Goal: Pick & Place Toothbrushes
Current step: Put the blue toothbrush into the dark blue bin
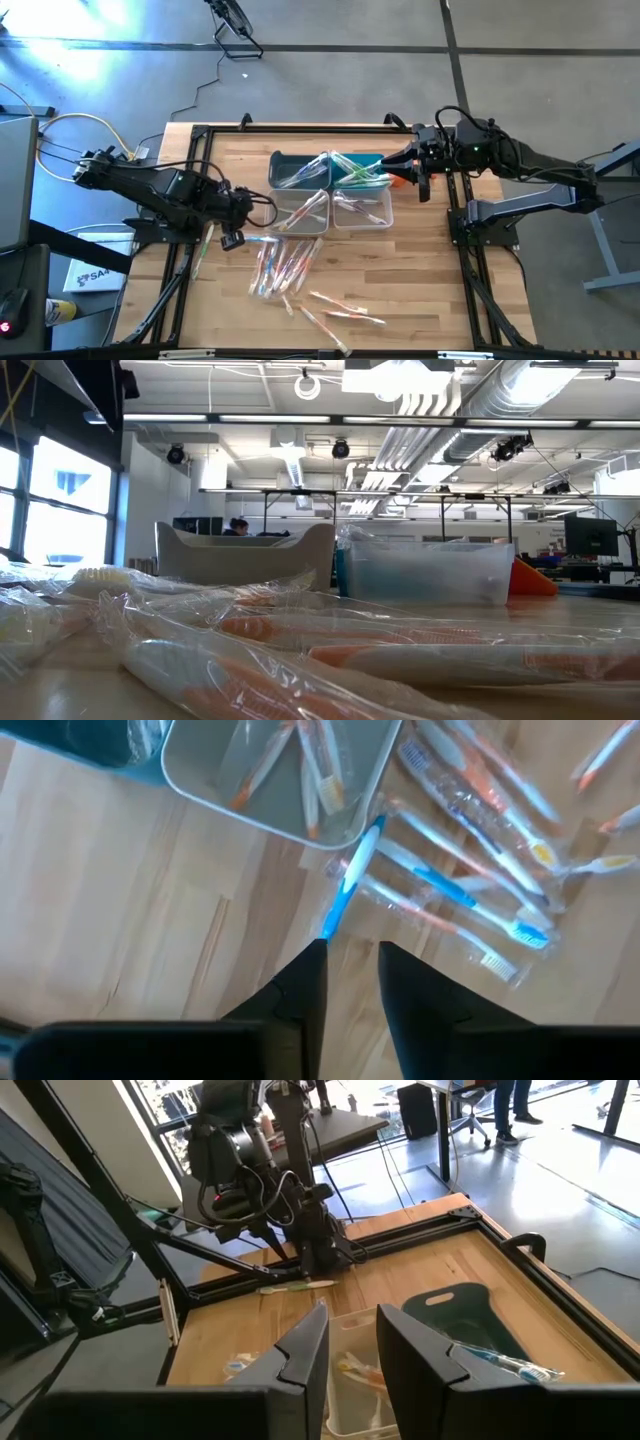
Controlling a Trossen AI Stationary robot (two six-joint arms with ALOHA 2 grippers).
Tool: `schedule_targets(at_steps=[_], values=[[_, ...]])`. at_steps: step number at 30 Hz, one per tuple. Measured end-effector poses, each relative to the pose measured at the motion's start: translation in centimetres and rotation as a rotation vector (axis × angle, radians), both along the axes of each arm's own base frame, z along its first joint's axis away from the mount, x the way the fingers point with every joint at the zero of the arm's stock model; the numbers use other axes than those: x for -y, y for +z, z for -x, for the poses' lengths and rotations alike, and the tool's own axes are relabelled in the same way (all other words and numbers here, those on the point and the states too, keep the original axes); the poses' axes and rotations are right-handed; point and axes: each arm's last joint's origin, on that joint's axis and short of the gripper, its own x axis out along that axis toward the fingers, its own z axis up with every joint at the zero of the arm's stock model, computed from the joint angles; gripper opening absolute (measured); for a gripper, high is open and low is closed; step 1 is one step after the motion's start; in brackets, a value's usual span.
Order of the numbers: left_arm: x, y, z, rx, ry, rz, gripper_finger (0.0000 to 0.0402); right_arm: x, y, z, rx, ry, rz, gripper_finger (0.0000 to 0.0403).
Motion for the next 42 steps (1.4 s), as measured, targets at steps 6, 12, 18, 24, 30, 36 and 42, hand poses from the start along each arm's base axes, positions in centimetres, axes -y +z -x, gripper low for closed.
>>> schedule_targets(at_steps=[6, 12, 18, 24, 30, 36, 42], values=[[0.0, -1.7, 0.1, -0.052, -0.007, -0.017, 0.0157, 0.0, 0.0, 0.0, 0.0, 0.0, -0.002, 0.0081], [0.0, -5.0, 0.0, -0.102, -0.083, -0.055, 0.0178, 0.0, 0.0, 0.0, 0.0, 0.0, -0.002, 0.0081], [0.0, -8.1, -0.1, -0.109, -0.086, -0.052, 0.0169, 0.0, 0.0, 0.0, 0.0, 0.0, -0.003, 0.0081], [0.2, -9.8, 0.0, -0.115, -0.11, 0.015, 0.0164, 0.0, 0.0, 0.0, 0.0, -0.013, 0.001, 0.0081], [0.3, -11.0, 0.0, -0.107, -0.144, 0.013, 0.0163, 0.2, 0.0, 0.0, -0.001, -0.057, 0.01, 0.0081], [0.3, -12.6, -0.1, -0.063, -0.176, 0.004, 0.0163, 0.2, 0.0, 0.0, -0.001, -0.055, 0.009, 0.0081], [0.1, -14.6, 0.2, -0.045, -0.175, 0.0, 0.0163, 0.2, 0.0, 0.0, -0.001, -0.056, 0.004, 0.0081]])
